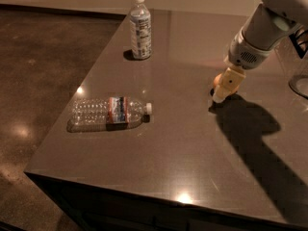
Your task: Move orange near water bottle
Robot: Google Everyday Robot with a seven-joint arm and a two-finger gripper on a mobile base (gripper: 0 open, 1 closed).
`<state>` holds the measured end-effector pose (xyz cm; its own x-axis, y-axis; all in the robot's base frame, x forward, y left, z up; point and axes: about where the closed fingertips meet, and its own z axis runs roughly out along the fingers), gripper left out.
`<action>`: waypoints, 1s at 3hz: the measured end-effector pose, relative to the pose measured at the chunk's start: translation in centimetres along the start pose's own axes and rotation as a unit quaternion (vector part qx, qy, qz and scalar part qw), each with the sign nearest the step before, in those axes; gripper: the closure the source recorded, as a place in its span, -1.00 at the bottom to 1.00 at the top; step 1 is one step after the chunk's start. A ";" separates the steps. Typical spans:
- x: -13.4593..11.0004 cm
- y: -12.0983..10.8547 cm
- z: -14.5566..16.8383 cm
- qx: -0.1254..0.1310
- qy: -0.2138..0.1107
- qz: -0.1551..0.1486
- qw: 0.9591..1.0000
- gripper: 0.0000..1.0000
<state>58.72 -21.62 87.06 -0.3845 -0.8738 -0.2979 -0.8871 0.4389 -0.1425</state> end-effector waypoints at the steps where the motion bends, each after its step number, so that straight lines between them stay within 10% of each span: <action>1: 0.0 0.2 0.7 -0.011 0.014 -0.005 1.000 -0.20; 3: -3.0 1.7 -0.5 -0.013 -0.001 -0.041 0.999 0.76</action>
Offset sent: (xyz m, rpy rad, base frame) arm -0.0008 0.0043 0.0024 -0.0155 0.0299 0.0115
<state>58.27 -18.35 88.23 -0.3091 -0.9066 -0.2874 -0.9224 0.3593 -0.1415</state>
